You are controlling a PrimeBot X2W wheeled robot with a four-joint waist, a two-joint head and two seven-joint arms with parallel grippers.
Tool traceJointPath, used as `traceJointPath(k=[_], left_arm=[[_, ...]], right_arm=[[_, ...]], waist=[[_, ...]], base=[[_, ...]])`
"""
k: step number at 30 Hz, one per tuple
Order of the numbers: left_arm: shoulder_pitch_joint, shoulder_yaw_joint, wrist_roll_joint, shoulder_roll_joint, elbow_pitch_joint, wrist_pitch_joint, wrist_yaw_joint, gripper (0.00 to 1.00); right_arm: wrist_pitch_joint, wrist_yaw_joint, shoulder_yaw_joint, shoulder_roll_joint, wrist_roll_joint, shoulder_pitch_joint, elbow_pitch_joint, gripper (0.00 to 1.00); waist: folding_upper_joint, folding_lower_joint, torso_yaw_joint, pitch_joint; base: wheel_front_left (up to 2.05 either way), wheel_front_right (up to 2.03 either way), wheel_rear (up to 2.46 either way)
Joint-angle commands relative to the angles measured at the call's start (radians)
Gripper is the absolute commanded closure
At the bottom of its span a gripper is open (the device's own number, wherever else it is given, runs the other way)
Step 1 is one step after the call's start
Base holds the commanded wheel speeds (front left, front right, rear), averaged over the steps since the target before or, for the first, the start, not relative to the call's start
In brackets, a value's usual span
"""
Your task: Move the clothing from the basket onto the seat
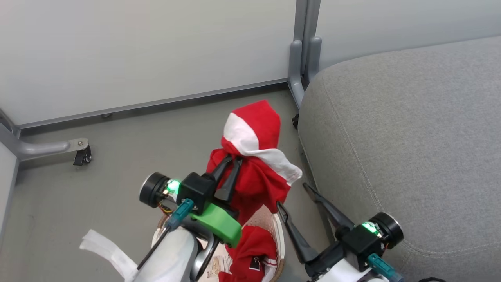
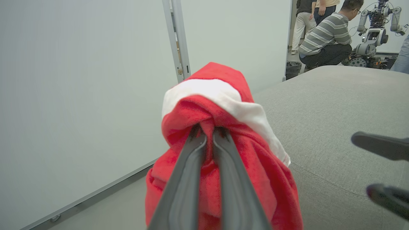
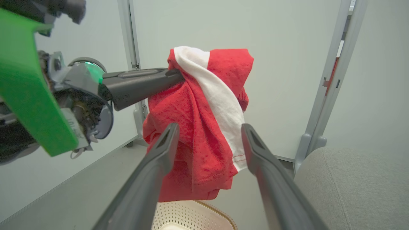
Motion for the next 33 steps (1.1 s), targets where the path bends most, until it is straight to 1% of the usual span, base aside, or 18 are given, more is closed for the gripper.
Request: traceJointPath(k=[1, 4, 8, 14, 22, 24, 25, 30, 33], left_arm=[[-0.015, -0.011, -0.011, -0.004, -0.015, 0.008, -0.005, 1.0], [-0.02, -0.053, -0.017, -0.014, -0.056, 0.039, -0.007, 1.0], [-0.013, -0.098, -0.035, -0.017, -0.108, 0.081, 0.001, 1.0], [0.013, -0.171, -0.144, -0.023, -0.165, 0.135, -0.01, 1.0], [-0.012, -0.254, -0.252, -0.023, -0.198, 0.177, 0.023, 1.0], [-0.019, -0.26, -0.265, -0.023, -0.196, 0.179, 0.032, 1.0], [-0.023, -0.261, -0.267, -0.023, -0.189, 0.179, 0.036, 1.0], [-0.033, -0.257, -0.268, -0.02, -0.159, 0.167, 0.042, 1.0], [-0.042, -0.25, -0.249, -0.008, -0.137, 0.155, 0.055, 1.0]], right_arm=[[-0.003, 0.0, 0.013, -0.011, -0.007, -0.015, 0.013, 0.0], [-0.003, 0.0, 0.021, -0.009, -0.014, -0.029, 0.032, 0.0], [-0.003, 0.0, -0.004, -0.004, -0.047, -0.031, 0.058, 0.0], [-0.003, 0.0, -0.03, 0.004, -0.067, -0.035, 0.07, 0.0], [-0.003, 0.0, -0.011, 0.008, -0.085, -0.051, 0.081, 0.0], [-0.003, 0.0, -0.016, 0.009, -0.08, -0.053, 0.073, 0.64], [-0.003, 0.0, -0.018, 0.009, -0.074, -0.05, 0.069, 1.0], [-0.003, 0.0, -0.025, 0.01, -0.061, -0.032, 0.063, 1.0], [-0.003, 0.0, -0.042, 0.009, -0.055, -0.024, 0.059, 1.0]], waist=[[0.0, 0.0001, -0.001, -0.004], [0.0, 0.0001, -0.004, -0.011], [0.0, 0.0001, -0.009, -0.015], [0.0, 0.0001, -0.015, -0.021], [0.0, 0.0001, -0.022, -0.012], [0.0, 0.0001, -0.023, -0.009], [0.0, 0.0001, -0.023, -0.008], [0.0, 0.0001, -0.021, -0.005], [0.0, 0.0001, -0.02, -0.004]], base=[[0.0, 0.0, 0.0], [0.0, 0.0, 0.0], [0.0, 0.0, 0.0], [0.0, 0.0, 0.0], [0.0, 0.0, 0.0], [0.0, 0.0, 0.0], [0.0, 0.0, 0.0], [0.0, 0.0, 0.0], [0.0, 0.0, 0.0]])
